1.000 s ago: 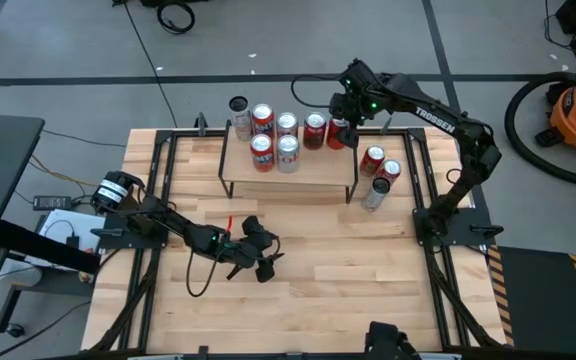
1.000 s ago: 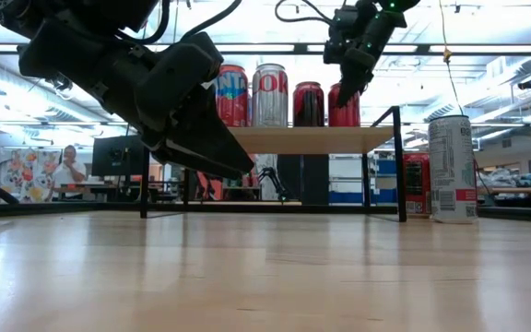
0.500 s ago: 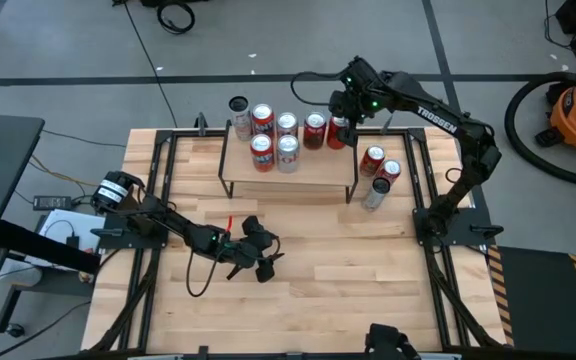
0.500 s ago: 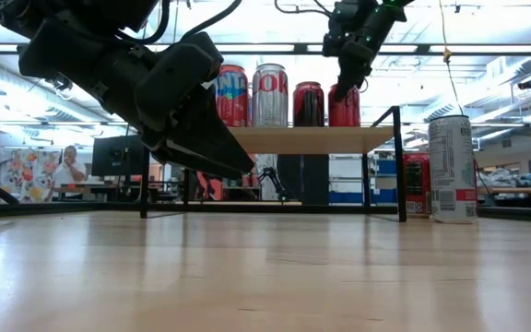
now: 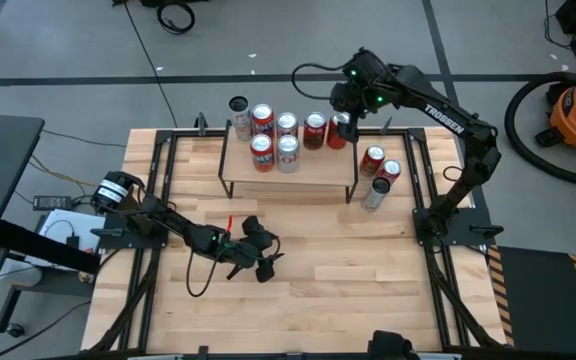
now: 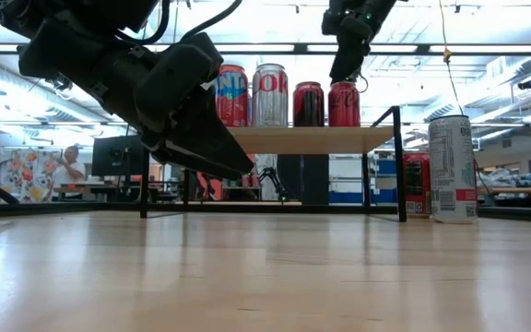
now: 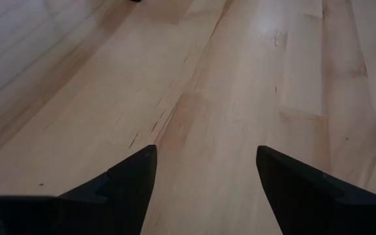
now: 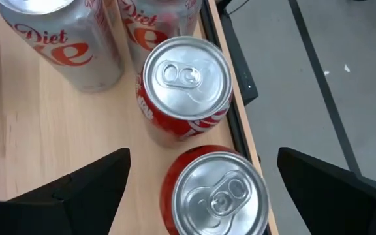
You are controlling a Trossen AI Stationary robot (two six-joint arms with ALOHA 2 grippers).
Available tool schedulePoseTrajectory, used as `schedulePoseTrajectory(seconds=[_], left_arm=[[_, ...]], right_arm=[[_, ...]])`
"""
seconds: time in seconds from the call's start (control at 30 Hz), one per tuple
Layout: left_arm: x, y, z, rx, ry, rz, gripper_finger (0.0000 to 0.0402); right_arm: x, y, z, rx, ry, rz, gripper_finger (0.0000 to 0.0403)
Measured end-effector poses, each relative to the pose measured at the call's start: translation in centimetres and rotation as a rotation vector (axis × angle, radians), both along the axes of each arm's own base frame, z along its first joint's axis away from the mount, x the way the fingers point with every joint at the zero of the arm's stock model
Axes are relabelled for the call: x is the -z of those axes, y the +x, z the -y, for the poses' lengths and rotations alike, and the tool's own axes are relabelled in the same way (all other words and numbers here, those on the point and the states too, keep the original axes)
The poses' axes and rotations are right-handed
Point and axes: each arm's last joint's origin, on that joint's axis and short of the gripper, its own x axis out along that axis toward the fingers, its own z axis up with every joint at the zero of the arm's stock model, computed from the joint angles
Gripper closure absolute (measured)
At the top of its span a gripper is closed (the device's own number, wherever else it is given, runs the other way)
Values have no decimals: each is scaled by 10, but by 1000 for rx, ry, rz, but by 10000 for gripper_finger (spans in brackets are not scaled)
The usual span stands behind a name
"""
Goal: Place canned beverage on shelf
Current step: Put the bottom red and black soda can on the shelf
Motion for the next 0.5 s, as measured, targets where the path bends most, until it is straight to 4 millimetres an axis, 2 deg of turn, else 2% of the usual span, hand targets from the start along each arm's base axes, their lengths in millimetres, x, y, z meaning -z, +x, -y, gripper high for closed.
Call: schedulePoseTrajectory(seconds=[0.5], left_arm=[[0, 0, 0, 0, 1, -1, 127]], right_arm=[[1, -4, -2, 19, 0, -49, 4]])
